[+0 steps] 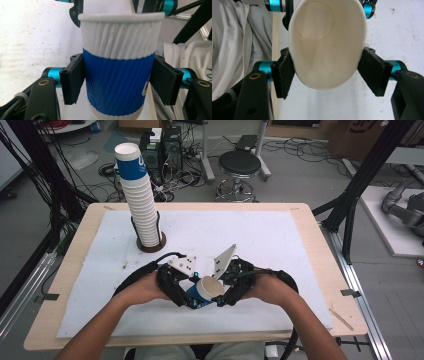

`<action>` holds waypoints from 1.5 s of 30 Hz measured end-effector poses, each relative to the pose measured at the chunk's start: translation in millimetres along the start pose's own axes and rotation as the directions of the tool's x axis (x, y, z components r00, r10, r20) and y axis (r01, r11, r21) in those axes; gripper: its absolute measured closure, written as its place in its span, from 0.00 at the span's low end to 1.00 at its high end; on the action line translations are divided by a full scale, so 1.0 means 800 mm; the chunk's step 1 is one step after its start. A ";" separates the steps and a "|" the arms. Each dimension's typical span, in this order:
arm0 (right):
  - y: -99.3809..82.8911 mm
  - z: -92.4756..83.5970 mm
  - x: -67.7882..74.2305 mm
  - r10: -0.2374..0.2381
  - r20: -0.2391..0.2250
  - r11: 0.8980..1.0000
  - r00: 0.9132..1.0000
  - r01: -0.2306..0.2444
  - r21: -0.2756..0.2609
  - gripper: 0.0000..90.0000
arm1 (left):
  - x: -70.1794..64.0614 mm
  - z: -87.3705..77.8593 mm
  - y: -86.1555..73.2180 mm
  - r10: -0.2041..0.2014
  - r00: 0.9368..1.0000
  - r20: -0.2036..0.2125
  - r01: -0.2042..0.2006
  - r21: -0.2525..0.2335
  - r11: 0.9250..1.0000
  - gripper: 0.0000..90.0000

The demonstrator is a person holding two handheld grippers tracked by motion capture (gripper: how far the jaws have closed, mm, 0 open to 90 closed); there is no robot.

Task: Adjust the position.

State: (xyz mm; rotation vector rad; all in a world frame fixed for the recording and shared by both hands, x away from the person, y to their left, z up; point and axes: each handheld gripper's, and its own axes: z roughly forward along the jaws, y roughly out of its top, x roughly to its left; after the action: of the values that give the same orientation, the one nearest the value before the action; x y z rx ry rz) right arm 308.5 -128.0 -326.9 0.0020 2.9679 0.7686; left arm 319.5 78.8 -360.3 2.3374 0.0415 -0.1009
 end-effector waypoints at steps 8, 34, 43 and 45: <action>-0.004 -0.011 -0.004 0.040 0.004 0.994 0.999 -0.039 -0.098 0.24 | -0.001 -0.008 -0.010 0.000 0.999 -0.049 -0.004 -0.089 0.996 0.36; -0.144 -0.028 0.002 0.486 0.131 0.733 0.864 -0.322 -0.599 0.24 | -0.002 -0.066 -0.109 -0.177 0.929 -0.324 -0.027 -0.540 0.841 0.34; -0.174 -0.020 0.010 0.556 0.220 0.710 0.801 -0.321 -0.626 0.24 | -0.004 -0.076 -0.132 -0.224 0.905 -0.363 -0.034 -0.585 0.811 0.33; -0.177 -0.022 0.010 0.558 0.227 0.707 0.798 -0.314 -0.634 0.24 | -0.004 -0.079 -0.134 -0.240 0.901 -0.362 -0.023 -0.591 0.806 0.33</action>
State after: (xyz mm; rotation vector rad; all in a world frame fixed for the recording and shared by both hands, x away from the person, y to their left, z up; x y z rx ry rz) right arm 301.7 -260.0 -381.0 0.7804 2.2375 1.4799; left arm 313.4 198.6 -393.4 1.6899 0.3771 0.3271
